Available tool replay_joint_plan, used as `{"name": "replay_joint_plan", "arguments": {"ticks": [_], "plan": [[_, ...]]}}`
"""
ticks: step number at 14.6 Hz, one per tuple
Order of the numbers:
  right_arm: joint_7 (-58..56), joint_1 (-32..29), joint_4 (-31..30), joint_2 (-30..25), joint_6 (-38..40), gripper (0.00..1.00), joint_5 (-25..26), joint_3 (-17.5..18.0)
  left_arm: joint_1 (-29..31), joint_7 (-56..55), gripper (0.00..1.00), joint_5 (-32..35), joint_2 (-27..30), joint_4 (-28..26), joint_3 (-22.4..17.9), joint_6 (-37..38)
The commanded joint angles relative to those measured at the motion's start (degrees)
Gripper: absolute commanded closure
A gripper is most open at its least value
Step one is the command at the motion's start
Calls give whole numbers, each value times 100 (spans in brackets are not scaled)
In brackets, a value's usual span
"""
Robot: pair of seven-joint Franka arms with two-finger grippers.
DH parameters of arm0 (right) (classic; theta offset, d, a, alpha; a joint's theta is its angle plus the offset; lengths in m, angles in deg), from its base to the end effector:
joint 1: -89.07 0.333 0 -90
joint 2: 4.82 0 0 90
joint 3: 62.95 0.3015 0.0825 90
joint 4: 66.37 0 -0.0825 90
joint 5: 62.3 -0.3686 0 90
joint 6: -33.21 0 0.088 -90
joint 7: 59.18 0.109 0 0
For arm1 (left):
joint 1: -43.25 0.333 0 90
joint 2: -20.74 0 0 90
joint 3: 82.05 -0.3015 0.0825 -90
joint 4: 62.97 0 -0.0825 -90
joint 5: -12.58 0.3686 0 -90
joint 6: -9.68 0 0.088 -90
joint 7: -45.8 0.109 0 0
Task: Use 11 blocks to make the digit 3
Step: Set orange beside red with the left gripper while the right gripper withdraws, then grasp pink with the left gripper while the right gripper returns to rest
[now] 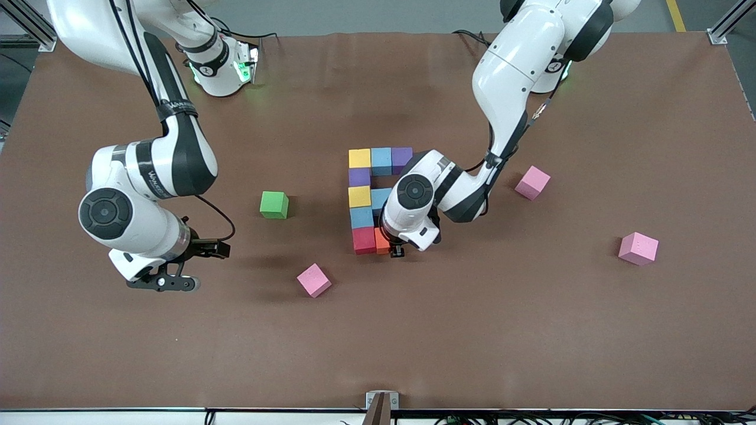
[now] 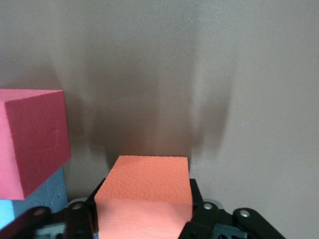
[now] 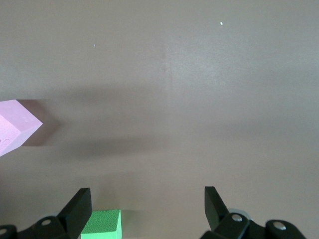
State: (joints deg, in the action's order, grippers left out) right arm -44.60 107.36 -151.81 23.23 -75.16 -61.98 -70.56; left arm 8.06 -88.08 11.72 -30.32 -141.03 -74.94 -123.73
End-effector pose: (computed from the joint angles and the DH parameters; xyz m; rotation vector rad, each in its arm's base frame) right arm 0.6494 0.1351 0.3750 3.0536 -0.0814 -0.1043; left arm 0.5459 -0.4710 0.1911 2.0631 2.2511 -0.1577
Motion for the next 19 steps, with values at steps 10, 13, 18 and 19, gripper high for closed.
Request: {"name": "replay_joint_plan", "arguments": {"ticks": [10, 13, 18, 19], "plan": [[-43, -36, -281, -397, 26, 0, 285, 67, 12, 82, 0, 208, 657, -24, -60, 306], [-339, -202, -211, -668, 551, 0, 285, 76, 90, 178, 0, 366, 1131, -173, -69, 745], [-1465, -940, -27, -1082, 1422, 0, 197, 84, 749, 1519, 0, 516, 2659, -1674, -51, 781], [-1527, -1063, 79, -1109, 1632, 0, 188, 84, 950, 1932, 0, 516, 2967, -1964, -25, 790]]}}
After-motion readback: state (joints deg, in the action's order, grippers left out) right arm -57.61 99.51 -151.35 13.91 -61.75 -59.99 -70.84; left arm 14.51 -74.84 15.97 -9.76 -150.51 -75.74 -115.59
